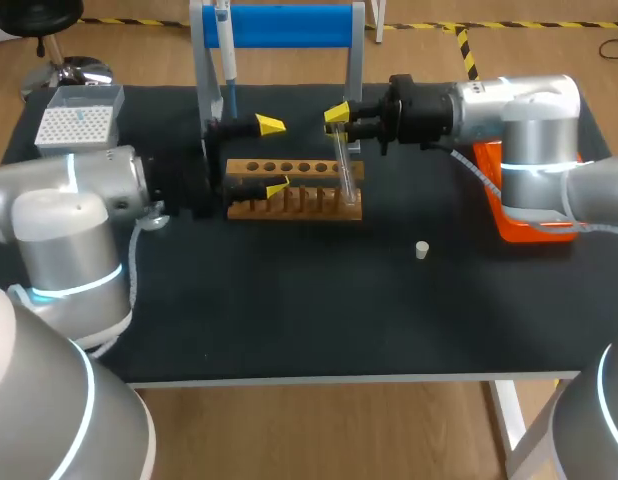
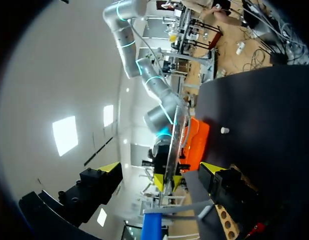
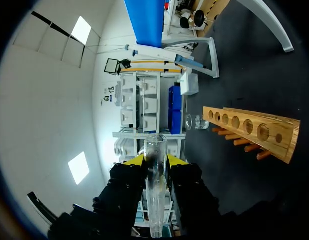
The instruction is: Invert the test tube, pick up the pipette, mount the tip to pipette, aspirate from beaker and dispense into the tube, eject the tip, return the pipette, and cap with the stopper.
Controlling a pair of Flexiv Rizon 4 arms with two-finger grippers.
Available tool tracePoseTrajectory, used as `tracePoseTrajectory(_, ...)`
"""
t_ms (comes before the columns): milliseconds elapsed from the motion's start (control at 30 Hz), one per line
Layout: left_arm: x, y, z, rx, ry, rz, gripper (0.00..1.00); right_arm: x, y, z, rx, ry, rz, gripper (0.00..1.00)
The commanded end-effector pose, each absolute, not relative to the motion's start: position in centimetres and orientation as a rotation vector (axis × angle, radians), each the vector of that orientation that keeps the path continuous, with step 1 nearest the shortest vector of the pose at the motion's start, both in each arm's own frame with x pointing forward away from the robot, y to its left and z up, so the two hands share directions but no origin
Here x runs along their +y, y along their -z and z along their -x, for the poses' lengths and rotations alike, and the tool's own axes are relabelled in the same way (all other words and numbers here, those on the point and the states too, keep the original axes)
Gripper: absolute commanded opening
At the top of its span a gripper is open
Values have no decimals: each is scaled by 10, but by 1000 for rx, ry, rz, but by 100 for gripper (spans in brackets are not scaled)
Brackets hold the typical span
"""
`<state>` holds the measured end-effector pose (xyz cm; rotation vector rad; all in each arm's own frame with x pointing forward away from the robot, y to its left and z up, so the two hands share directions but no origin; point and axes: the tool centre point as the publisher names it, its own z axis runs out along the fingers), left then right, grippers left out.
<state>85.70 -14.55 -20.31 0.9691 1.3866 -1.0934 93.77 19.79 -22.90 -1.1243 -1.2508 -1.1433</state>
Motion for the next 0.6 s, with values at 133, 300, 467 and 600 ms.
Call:
tracePoseTrajectory(133,-159,207,-869,1352,1083,-1069,100,197,228,-938,-1253,1140,1125,0)
tracePoseTrajectory(300,-167,204,-866,1324,1041,-1118,100,197,228,-938,-1253,1140,1125,0)
tracePoseTrajectory(467,-177,202,-857,1281,1011,-1129,100,197,228,-938,-1253,1140,1125,0)
tracePoseTrajectory(600,-184,206,-851,1276,1000,-1134,100,197,228,-938,-1253,1140,1125,0)
